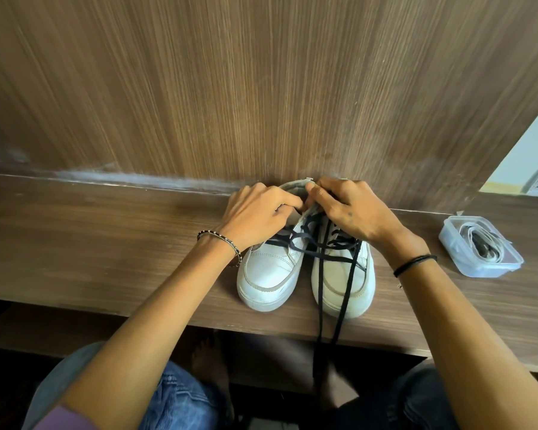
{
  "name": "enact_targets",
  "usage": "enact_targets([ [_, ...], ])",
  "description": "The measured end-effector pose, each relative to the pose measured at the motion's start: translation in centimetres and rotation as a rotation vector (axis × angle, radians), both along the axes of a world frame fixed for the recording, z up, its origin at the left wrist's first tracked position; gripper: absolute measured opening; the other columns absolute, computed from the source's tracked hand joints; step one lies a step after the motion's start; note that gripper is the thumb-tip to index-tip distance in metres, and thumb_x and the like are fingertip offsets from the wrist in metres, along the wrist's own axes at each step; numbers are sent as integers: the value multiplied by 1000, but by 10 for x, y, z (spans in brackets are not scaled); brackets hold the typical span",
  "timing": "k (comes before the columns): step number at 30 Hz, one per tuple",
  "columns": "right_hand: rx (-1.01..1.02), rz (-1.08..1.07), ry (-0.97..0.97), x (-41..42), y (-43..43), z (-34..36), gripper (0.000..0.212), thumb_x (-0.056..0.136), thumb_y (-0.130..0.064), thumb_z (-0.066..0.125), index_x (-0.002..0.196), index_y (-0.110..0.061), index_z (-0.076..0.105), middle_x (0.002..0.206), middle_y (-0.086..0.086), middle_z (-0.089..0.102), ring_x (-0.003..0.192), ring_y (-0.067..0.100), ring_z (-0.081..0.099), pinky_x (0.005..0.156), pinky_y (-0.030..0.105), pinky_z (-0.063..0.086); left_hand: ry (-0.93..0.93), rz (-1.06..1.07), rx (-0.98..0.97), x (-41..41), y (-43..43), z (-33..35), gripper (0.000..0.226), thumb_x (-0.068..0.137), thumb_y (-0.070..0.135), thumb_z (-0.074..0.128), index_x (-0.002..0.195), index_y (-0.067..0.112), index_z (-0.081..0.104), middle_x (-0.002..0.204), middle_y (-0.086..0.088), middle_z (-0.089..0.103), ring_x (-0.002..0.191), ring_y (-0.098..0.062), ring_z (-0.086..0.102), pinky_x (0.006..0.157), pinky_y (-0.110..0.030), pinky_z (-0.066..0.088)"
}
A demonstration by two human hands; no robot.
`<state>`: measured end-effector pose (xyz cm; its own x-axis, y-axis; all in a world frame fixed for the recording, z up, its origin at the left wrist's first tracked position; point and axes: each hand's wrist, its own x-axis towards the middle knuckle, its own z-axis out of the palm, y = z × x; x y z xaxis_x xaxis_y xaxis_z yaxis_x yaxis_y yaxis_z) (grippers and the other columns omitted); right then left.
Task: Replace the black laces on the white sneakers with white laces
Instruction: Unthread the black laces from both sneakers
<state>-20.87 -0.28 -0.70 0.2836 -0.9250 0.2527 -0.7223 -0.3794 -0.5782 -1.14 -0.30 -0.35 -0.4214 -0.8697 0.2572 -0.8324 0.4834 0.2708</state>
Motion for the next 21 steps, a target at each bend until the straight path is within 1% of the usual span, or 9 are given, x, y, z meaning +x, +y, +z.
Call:
enact_targets([
  [3,-7,9,1,1,0,0,34,109,-37,44,95,-23,71,80,-2,71,73,9,64,71,30,50,-76,73,-59,-2,1,-1,48,100,16,44,124,50,66,78,-1,56,89,-36,60,78,-37,39],
  [5,-10,10,8,2,0,1,34,109,-36,44,93,-20,69,74,-2,66,65,6,57,67,26,43,-98,136,-126,-11,6,-6,43,99,17,43,121,45,67,94,-8,65,97,-39,60,76,-37,32],
  [7,-9,8,7,2,1,1,35,109,-36,45,91,-16,67,73,0,64,64,8,56,66,27,43,-58,150,-114,-18,8,-8,33,97,19,46,109,37,70,87,-5,65,94,-40,62,72,-35,32],
  [10,-16,-12,-2,0,0,0,36,109,-36,45,89,-17,66,82,3,71,77,15,65,77,38,52,163,9,159,-8,0,-9,20,91,21,53,81,29,69,58,4,53,72,-28,62,60,-33,38],
  [13,-14,-8,-7,1,0,-1,35,109,-38,44,89,-19,67,85,4,74,83,18,68,82,42,53,281,-119,384,7,-1,-4,15,96,34,59,87,27,69,71,-5,68,63,-14,59,64,-32,47],
  [16,-14,-2,-13,2,0,0,36,109,-36,45,90,-15,67,84,6,72,80,18,66,79,40,53,241,-147,315,9,-3,-8,23,100,44,60,81,32,63,67,4,67,59,-3,56,59,-19,43],
  [17,-10,4,-15,2,0,-1,36,109,-36,45,90,-14,67,84,7,72,79,19,66,77,40,53,261,-133,290,8,-4,-9,26,101,42,59,77,33,61,65,7,66,62,-2,58,64,-18,43],
  [19,-11,8,-22,3,-1,-1,36,109,-36,45,89,-13,65,81,8,70,75,20,65,72,38,52,316,-92,285,7,-6,-11,28,101,42,59,76,32,61,66,9,69,70,-6,63,74,-25,48],
  [21,-16,10,-25,3,-1,-1,36,109,-37,45,89,-14,65,79,9,70,73,20,65,70,36,51,311,-25,241,3,-7,-13,27,102,40,58,80,25,64,69,4,69,73,-17,62,66,-31,46],
])
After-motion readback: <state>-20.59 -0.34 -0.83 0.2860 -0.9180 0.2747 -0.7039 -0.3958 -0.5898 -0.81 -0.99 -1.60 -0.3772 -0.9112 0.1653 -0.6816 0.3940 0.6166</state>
